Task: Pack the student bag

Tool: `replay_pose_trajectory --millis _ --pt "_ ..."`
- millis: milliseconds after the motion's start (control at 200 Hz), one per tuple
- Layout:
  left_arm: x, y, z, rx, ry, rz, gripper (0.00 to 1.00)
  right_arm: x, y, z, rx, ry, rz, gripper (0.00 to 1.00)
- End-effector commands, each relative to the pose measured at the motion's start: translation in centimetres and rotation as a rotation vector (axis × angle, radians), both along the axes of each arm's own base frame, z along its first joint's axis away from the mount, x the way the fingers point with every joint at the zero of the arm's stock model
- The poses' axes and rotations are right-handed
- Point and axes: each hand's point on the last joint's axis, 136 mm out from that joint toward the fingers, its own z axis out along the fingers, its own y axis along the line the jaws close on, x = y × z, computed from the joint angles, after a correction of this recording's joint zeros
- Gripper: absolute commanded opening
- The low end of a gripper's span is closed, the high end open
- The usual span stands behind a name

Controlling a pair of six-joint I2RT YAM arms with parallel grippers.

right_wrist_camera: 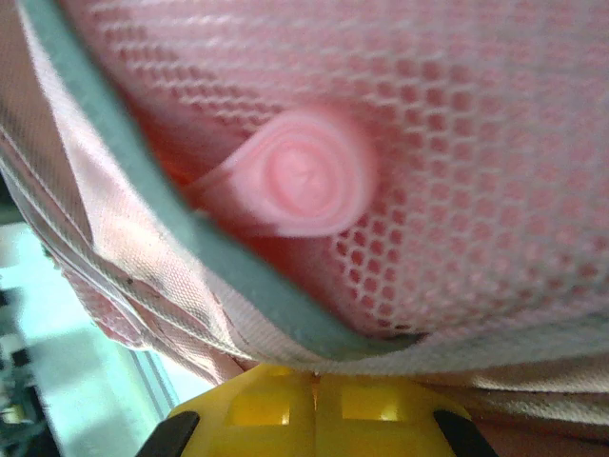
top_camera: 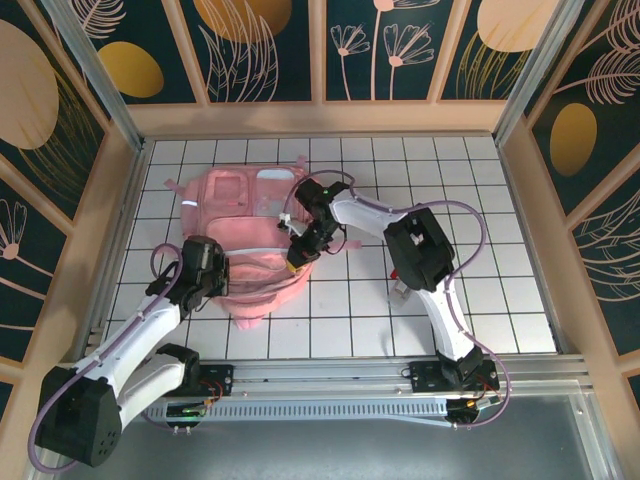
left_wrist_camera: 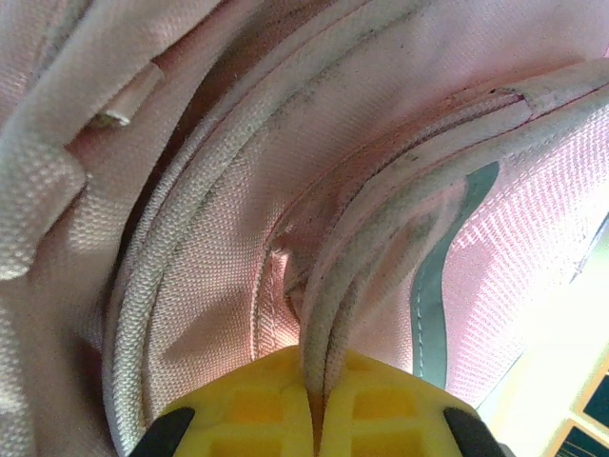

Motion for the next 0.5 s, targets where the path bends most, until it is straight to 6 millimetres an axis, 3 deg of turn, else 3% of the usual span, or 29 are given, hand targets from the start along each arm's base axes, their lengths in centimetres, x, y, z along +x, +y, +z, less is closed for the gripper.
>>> replay_pose_trajectory --millis 0,330,495 --pt "-0.3 -1.7 0.0 -0.072 0.001 -0.044 0.00 -1.5 -0.2 1.5 0.023 -0.139 0.143 0.00" --pt "0.5 -2.5 0.4 -0.091 -0.010 -0.069 0.00 -5.0 1.4 3.7 0.189 -0.035 0.243 0.01" --pt "1.1 -2.6 1.1 -0.082 -0.024 -0.073 0.00 -5.4 1.8 2.4 0.139 -0.069 0.260 0.01"
